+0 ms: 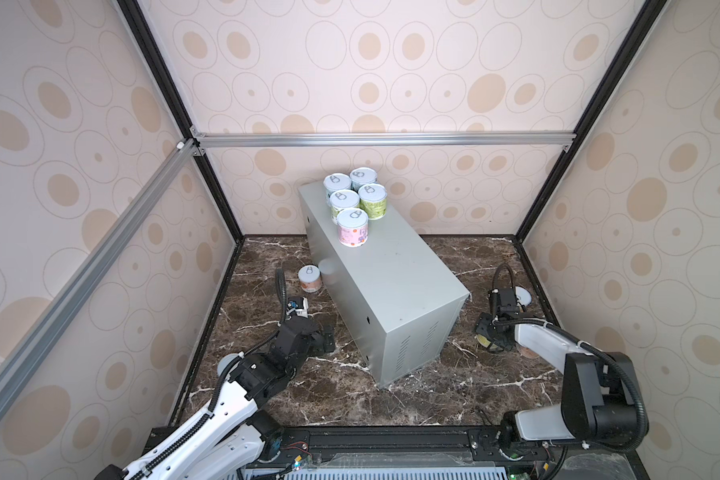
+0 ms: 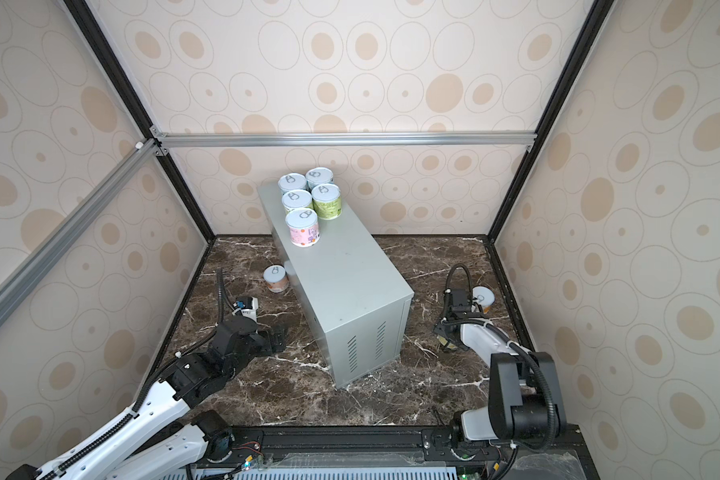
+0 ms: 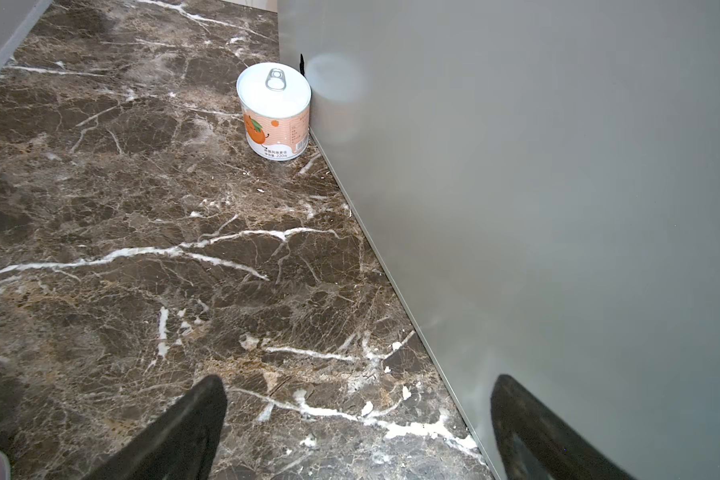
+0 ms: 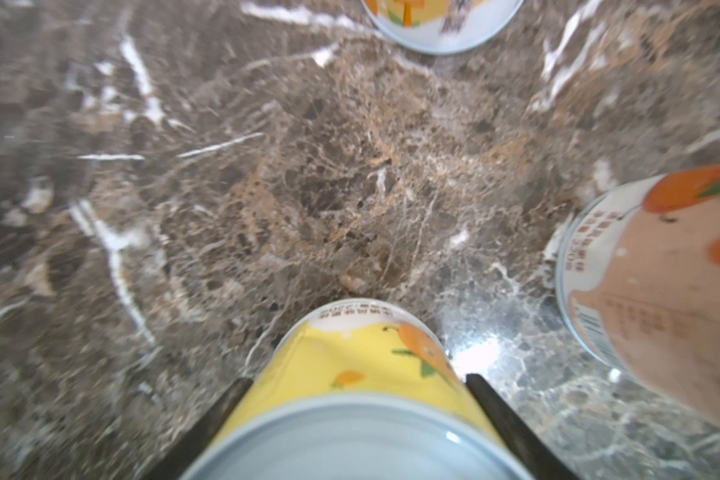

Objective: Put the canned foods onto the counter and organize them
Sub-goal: 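Lower the right gripper onto the yellow can and close around it, then lift the yellow can with the right gripper up toward the box top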

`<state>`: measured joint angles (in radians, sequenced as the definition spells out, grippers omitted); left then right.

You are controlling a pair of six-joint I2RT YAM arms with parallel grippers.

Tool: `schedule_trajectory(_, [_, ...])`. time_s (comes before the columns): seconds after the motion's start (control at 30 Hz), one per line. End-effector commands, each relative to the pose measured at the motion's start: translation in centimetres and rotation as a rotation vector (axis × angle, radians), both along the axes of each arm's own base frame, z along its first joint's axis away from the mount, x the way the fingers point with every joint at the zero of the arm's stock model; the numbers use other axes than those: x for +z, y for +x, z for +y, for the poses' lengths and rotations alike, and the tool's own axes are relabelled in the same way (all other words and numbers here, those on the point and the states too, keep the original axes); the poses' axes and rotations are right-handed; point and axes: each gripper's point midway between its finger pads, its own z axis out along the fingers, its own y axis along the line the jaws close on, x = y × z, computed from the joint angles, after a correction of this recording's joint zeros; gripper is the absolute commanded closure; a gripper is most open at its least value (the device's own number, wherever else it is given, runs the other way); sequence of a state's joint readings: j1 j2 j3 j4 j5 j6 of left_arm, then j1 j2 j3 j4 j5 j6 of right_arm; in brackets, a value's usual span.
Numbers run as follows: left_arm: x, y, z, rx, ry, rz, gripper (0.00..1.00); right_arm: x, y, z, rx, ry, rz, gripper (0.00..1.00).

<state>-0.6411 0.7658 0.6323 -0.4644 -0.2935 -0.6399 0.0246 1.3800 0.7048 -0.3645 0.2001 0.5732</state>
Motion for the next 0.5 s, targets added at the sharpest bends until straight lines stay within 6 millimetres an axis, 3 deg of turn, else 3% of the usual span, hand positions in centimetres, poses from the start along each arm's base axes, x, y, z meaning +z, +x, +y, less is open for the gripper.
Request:
schedule_trajectory(0.0, [0.2, 0.2, 0.2, 0.021, -0.010, 0.001, 0.01, 1.8, -0.4, -0.2, 0.037, -0.023, -0.031, 0.35])
schedule_trajectory(0.3, [0.8, -0.2, 0.3, 0.021, -0.044, -0.017, 0.01, 6.2, -1.2, 1.9, 0.156, 0.050, -0.089, 0.36])
schedule_trajectory(0.47, [1.9, -0.3, 0.1, 0.000, -0.050, -0.037, 0.01, 9.7, -1.8, 3.0, 0.207, 0.092, -0.146, 0.36])
